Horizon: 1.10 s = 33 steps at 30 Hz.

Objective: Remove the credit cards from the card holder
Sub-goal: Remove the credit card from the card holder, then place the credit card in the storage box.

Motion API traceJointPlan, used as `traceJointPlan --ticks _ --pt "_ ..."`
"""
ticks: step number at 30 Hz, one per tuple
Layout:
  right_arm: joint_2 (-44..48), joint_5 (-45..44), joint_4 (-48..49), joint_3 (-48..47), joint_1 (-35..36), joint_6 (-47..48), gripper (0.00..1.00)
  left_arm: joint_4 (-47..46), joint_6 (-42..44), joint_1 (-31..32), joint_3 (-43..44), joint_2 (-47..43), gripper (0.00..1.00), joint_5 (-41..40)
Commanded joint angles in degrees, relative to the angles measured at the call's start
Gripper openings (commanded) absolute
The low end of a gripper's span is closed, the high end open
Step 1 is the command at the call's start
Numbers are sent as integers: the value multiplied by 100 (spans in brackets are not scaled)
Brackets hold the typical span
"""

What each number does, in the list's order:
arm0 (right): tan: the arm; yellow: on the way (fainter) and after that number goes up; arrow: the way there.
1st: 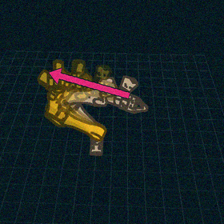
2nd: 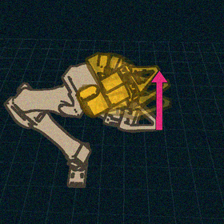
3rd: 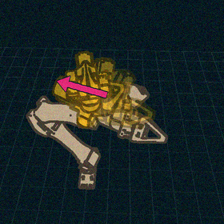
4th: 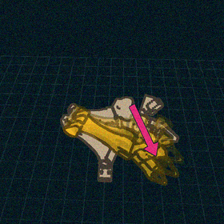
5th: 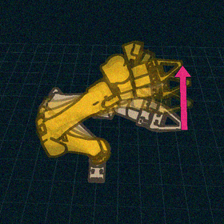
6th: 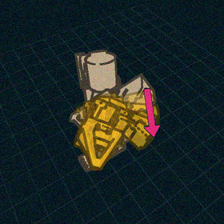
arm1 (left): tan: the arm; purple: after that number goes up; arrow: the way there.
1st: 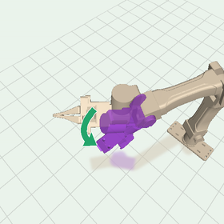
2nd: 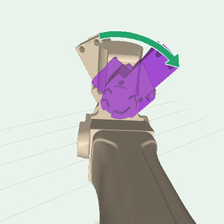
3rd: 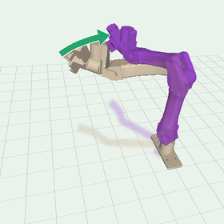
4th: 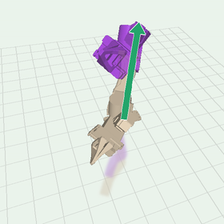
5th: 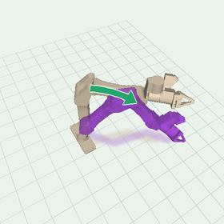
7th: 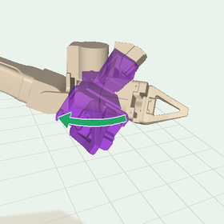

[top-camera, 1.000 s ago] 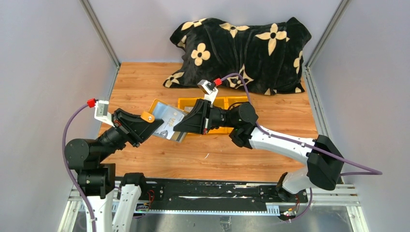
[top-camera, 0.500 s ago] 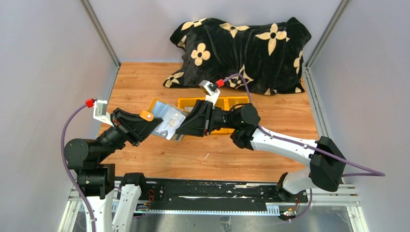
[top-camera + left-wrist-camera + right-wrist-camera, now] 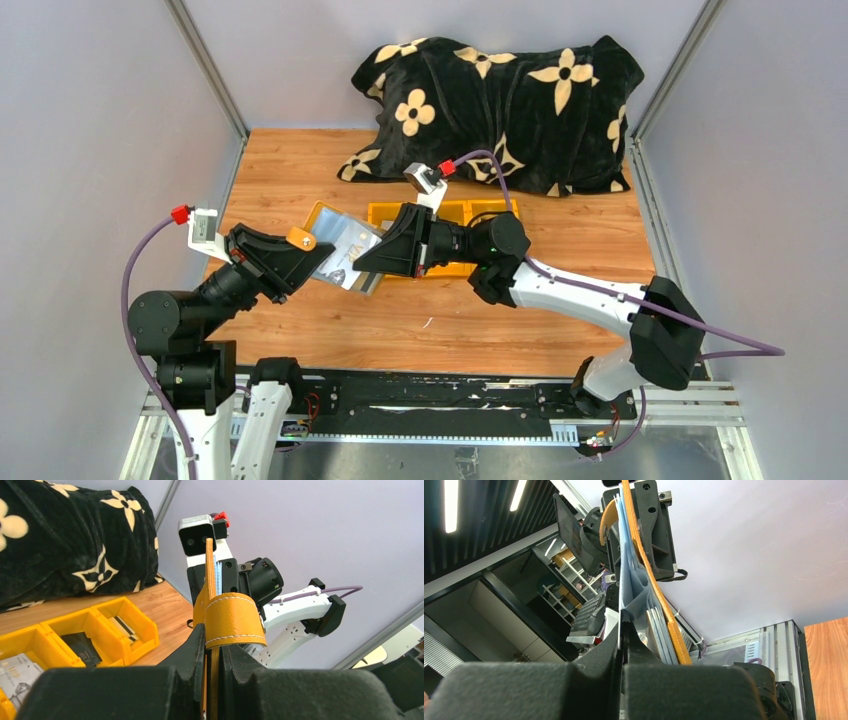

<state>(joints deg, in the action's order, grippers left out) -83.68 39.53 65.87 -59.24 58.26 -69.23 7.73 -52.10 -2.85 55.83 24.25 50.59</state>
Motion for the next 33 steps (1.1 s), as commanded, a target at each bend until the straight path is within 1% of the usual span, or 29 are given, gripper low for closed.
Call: traceJointPlan --ticks 1,5,8,11,13,15,18,22,24,28,30,33 --pt "264 24 426 141 -83 -65 0 44 148 -14 128 42 0 12" --pt "550 263 178 458 -293 28 0 94 236 -14 205 70 0 -12" --pt "886 495 -279 755 -529 255 0 162 320 -14 255 88 0 -30" --pt "1291 845 -1229 954 -874 804 0 258 432 -14 296 112 0 -74" --pt "1594 1058 -2282 965 -1150 1425 0 375 550 -14 356 128 0 -88" --pt "1905 1058 -3809 880 -1465 2233 0 491 674 -14 400 148 0 -101" --pt "2192 600 -6004 641 -1911 3422 0 560 760 -14 405 167 0 -102" --pt "2076 327 -7388 448 -2585 4293 0 594 861 -9 397 170 0 -87" --pt "1835 102 -7608 428 -2728 4545 0 657 943 -13 423 168 0 -62" --pt "1056 -85 -7506 103 -2613 4692 0 656 967 -14 469 172 0 -21" --pt "543 -142 -7393 -194 -2478 4692 0 641 939 -14 501 191 0 26" --pt "-305 -364 -7599 -883 -2248 4816 0 640 928 -12 560 206 0 118"
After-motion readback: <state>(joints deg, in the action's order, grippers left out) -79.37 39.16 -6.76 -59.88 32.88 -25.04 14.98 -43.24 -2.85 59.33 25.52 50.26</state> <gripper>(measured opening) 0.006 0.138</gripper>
